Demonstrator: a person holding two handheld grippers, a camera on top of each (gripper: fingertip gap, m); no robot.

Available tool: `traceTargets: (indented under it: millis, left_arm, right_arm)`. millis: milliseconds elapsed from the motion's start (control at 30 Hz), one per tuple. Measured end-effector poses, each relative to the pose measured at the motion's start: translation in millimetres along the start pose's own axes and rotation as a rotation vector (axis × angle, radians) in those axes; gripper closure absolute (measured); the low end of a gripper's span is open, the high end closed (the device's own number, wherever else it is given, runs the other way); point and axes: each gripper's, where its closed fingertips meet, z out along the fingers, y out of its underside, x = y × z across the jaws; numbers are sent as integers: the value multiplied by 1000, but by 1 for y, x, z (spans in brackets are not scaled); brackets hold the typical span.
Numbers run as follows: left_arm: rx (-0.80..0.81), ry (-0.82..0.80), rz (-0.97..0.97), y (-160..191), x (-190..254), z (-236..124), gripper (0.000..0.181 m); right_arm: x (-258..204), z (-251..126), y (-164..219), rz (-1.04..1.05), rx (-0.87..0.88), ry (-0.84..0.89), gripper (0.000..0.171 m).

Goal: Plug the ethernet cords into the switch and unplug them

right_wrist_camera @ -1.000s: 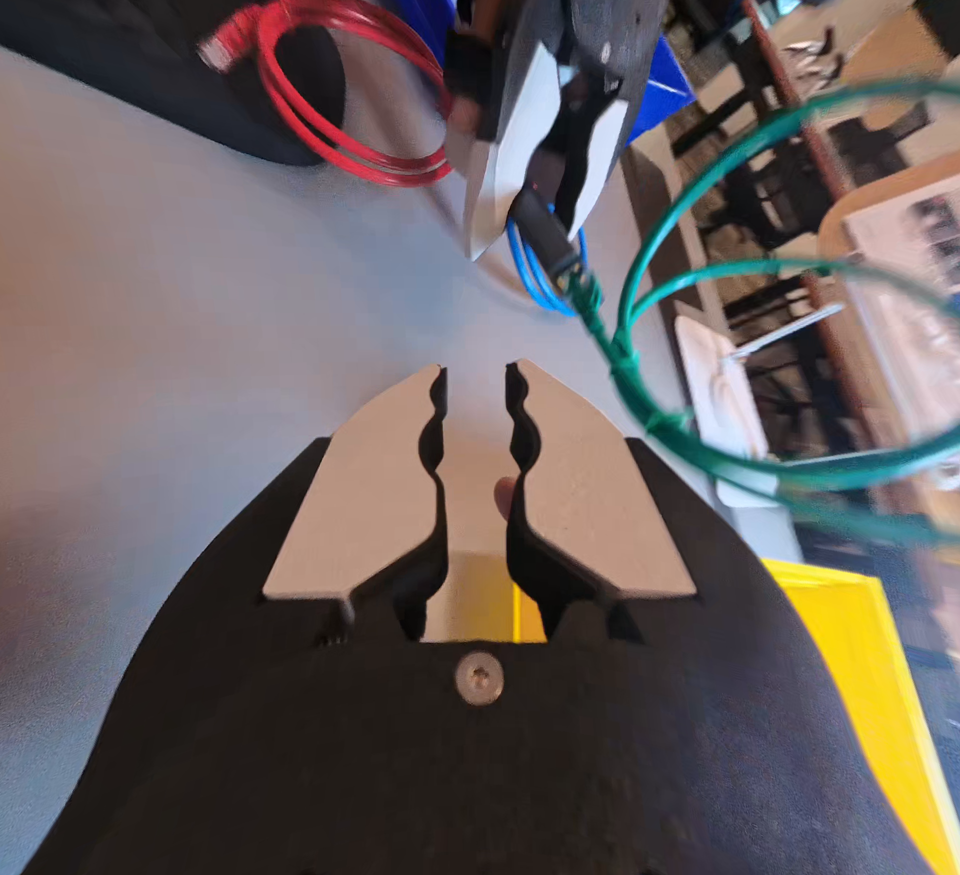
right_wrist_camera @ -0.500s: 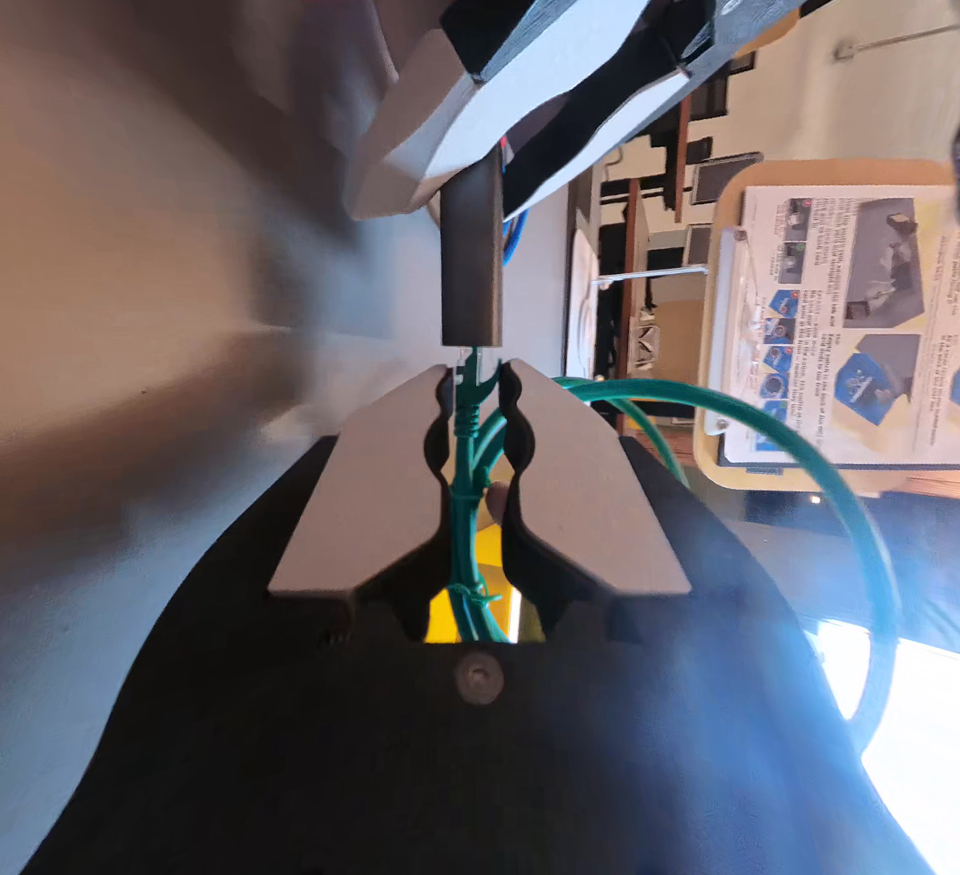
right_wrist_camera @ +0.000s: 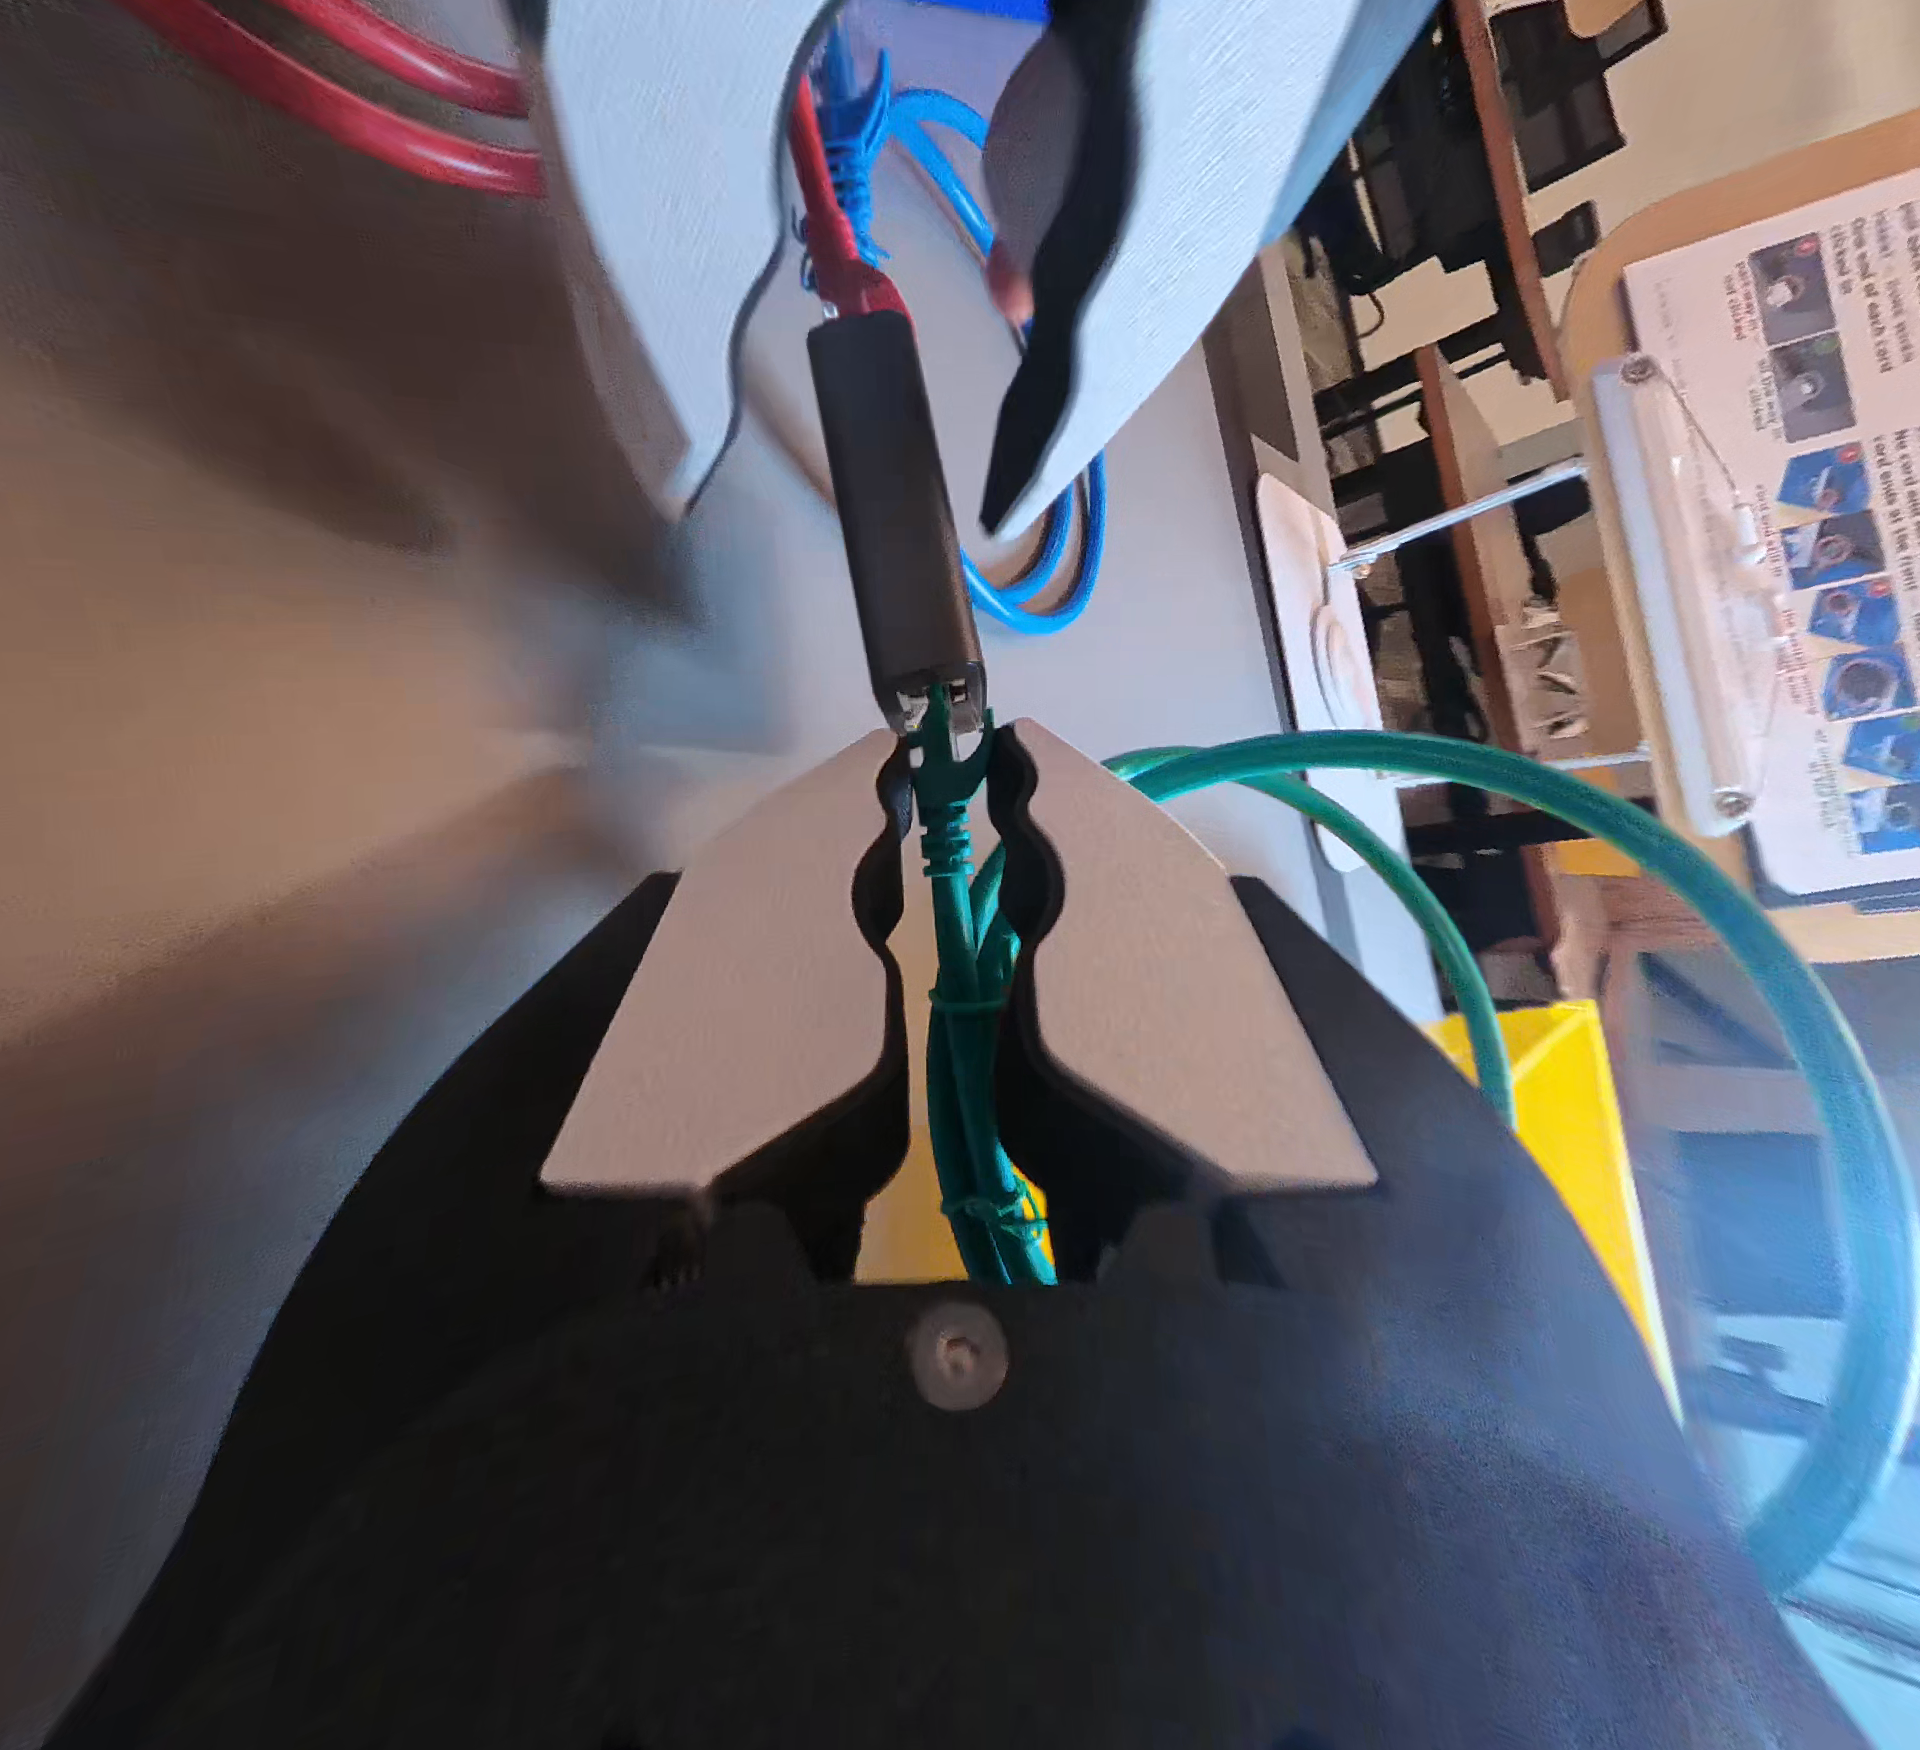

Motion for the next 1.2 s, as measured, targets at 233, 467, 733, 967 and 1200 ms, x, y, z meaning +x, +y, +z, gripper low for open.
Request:
traceTargets:
  millis: [233,467,733,967,1200]
  left_arm:
    - [5,-148,124,-3,-11,4,160]
    - [83,-231,108,-5,-8,3,160]
    - [93,-324,170,11,9,1,160]
    - [61,-262,207,21,22,8,160]
    - [79,-198,231,22,31,12,159]
  right_arm:
    - [-2,-12,-9,168,115,-106,157]
    - [-3,-15,-12,73,101,-79,157]
    - [-23,-10,-24,-173,76,-47,157]
    - [-44,-6,-24,-240,75,-132,157]
    - [-55,-10,-23,-274,78,-227,157]
